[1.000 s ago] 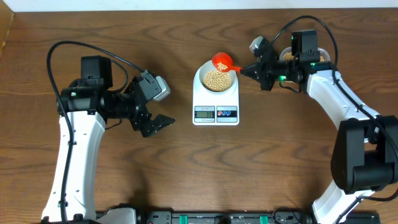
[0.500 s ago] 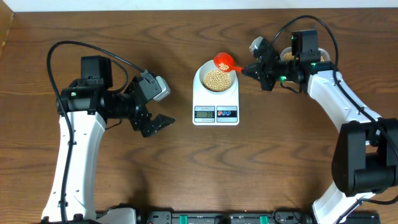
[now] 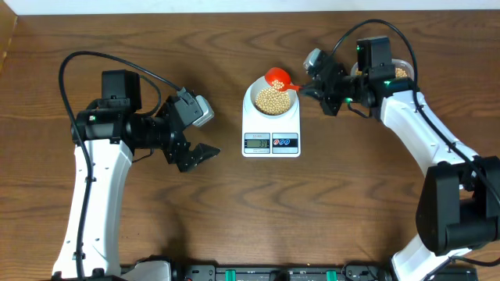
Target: Scoop item into bowl and weigh 50g on scale
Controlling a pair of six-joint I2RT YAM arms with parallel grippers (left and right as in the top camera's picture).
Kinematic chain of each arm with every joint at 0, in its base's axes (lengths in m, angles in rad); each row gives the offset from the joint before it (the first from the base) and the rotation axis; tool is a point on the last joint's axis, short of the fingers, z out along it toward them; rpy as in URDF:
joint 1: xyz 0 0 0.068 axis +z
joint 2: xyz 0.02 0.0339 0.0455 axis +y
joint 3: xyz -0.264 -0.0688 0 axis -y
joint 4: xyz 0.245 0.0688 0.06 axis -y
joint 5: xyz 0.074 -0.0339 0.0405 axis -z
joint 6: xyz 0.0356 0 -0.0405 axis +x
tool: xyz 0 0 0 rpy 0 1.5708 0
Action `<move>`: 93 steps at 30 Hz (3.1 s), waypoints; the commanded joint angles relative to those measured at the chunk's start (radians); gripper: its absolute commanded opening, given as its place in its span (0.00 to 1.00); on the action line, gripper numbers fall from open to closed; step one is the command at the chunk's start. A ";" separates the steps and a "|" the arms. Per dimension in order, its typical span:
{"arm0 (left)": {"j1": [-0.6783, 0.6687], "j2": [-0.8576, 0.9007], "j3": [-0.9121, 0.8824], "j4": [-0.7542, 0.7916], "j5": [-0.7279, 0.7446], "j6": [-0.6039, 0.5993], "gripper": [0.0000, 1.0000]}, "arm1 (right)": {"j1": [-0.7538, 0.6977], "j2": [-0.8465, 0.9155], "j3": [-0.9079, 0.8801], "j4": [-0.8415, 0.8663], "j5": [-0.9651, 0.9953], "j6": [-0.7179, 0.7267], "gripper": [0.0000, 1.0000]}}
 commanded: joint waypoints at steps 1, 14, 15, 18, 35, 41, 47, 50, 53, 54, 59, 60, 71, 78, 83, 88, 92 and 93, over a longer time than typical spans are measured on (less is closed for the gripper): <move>0.005 -0.002 0.015 -0.003 0.013 0.006 0.98 | 0.032 -0.035 -0.003 0.005 0.058 -0.045 0.01; 0.005 -0.002 0.015 -0.003 0.013 0.006 0.98 | 0.106 -0.047 -0.003 0.002 0.262 -0.116 0.01; 0.005 -0.002 0.015 -0.003 0.013 0.006 0.98 | 0.106 -0.052 -0.003 0.001 0.265 -0.115 0.01; 0.005 -0.002 0.015 -0.003 0.013 0.006 0.98 | 0.106 -0.078 -0.002 0.002 0.268 -0.115 0.01; 0.005 -0.002 0.015 -0.003 0.013 0.006 0.98 | -0.300 -0.311 -0.003 -0.155 0.450 0.451 0.01; 0.005 -0.002 0.015 -0.003 0.013 0.006 0.98 | -0.373 -0.261 -0.004 -0.248 0.450 0.454 0.02; 0.005 -0.002 0.015 -0.003 0.013 0.006 0.98 | -0.372 -0.155 -0.004 -0.230 0.452 0.454 0.02; 0.005 -0.002 0.015 -0.003 0.013 0.006 0.98 | -0.372 -0.091 -0.004 -0.195 0.467 0.453 0.02; 0.005 -0.002 0.015 -0.003 0.013 0.006 0.98 | -0.372 -0.040 -0.004 -0.138 0.535 0.453 0.02; 0.005 -0.002 0.015 -0.003 0.013 0.006 0.98 | -0.372 -0.032 -0.004 -0.129 0.544 0.445 0.02; 0.005 -0.002 0.015 -0.003 0.013 0.006 0.98 | -0.372 0.002 -0.004 -0.135 0.489 0.435 0.01; 0.005 -0.002 0.015 -0.003 0.013 0.006 0.98 | -0.372 0.003 -0.004 -0.146 0.451 0.435 0.01; 0.005 -0.002 0.015 -0.003 0.013 0.006 0.98 | -0.385 0.003 -0.004 -0.159 0.256 0.494 0.01; 0.005 -0.002 0.015 -0.003 0.013 0.006 0.98 | -0.466 0.003 -0.004 -0.161 0.166 0.578 0.01; 0.005 -0.002 0.015 -0.003 0.013 0.006 0.98 | -0.543 0.003 -0.004 -0.180 -0.009 0.578 0.01; 0.005 -0.002 0.015 -0.003 0.013 0.006 0.98 | -0.608 0.003 -0.004 -0.187 -0.098 0.578 0.01; 0.005 -0.002 0.015 -0.003 0.013 0.006 0.98 | -0.652 0.003 -0.004 -0.187 -0.201 0.578 0.01; 0.005 -0.002 0.015 -0.003 0.013 0.006 0.98 | -0.661 0.003 -0.004 -0.187 -0.232 0.578 0.01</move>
